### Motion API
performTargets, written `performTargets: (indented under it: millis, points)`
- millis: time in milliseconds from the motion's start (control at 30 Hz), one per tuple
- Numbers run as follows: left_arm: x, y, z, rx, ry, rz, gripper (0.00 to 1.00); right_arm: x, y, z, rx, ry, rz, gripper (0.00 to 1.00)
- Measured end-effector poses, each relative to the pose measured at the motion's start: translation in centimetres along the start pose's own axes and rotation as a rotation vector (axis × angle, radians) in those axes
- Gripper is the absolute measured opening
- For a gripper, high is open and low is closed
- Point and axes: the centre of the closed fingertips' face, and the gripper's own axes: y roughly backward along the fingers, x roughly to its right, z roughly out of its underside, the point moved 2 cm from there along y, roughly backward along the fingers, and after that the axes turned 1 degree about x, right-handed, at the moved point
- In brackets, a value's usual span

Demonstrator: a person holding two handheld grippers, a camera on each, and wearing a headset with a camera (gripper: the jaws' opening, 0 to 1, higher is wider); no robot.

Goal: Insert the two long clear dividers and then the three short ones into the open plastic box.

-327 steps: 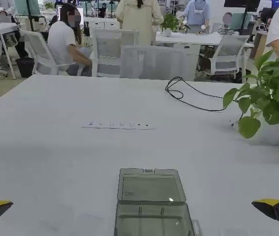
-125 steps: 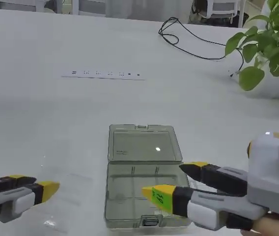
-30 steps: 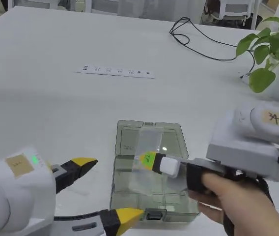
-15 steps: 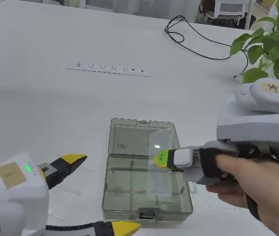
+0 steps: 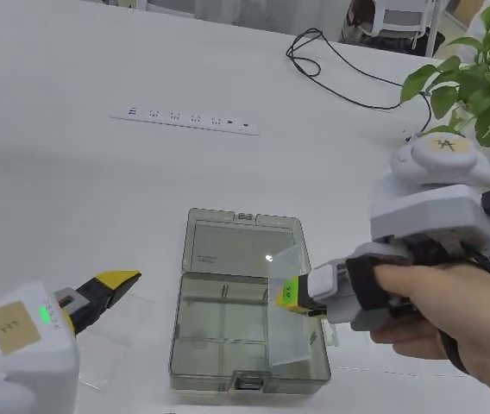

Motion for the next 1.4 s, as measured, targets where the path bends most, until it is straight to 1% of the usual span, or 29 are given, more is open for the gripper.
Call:
performTargets:
  millis: [33,67,100,233,333,500,633,700,1100,1267,1400]
  points:
    - [0.1,0.0,0.0,0.002,-0.004,0.001,1.00,0.1,-0.1,0.0,-0.008,-0.007,0.001,0.06]
    - [0.1,-0.1,0.0,0.002,-0.007,0.002,1.00,0.5,-0.3,-0.3,-0.020,-0.013,0.003,0.06]
    - [0.1,-0.1,0.0,0.002,-0.010,0.005,1.00,0.7,-0.4,-0.7,-0.020,-0.013,0.004,0.06]
    - [0.1,-0.2,0.2,-0.011,-0.025,0.005,1.00,1.4,-0.6,-0.8,-0.051,-0.040,0.020,0.06]
    - [0.1,-0.2,0.1,-0.009,-0.028,0.004,1.00,1.9,-0.8,-1.1,-0.068,-0.048,0.028,0.06]
    - [-0.2,-0.3,0.2,-0.006,-0.028,0.005,0.98,2.5,-1.3,-1.0,-0.110,-0.071,0.033,0.06]
    - [-0.3,-0.4,0.1,-0.008,-0.031,0.009,0.97,2.8,-1.7,-1.1,-0.127,-0.088,0.031,0.06]
    - [-0.3,-0.4,0.2,-0.011,-0.031,0.009,0.97,2.7,-1.8,-0.7,-0.141,-0.097,0.033,0.06]
    - [-0.9,-0.2,0.6,-0.016,-0.019,0.000,0.94,3.3,-2.9,-0.4,-0.178,-0.123,0.031,0.06]
    - [-1.1,-0.2,0.9,-0.016,-0.017,0.001,0.94,3.6,-3.2,-0.4,-0.190,-0.127,0.038,0.06]
    - [-1.3,-0.1,1.0,-0.015,-0.014,-0.001,0.94,3.4,-3.1,-0.2,-0.191,-0.131,0.034,0.06]
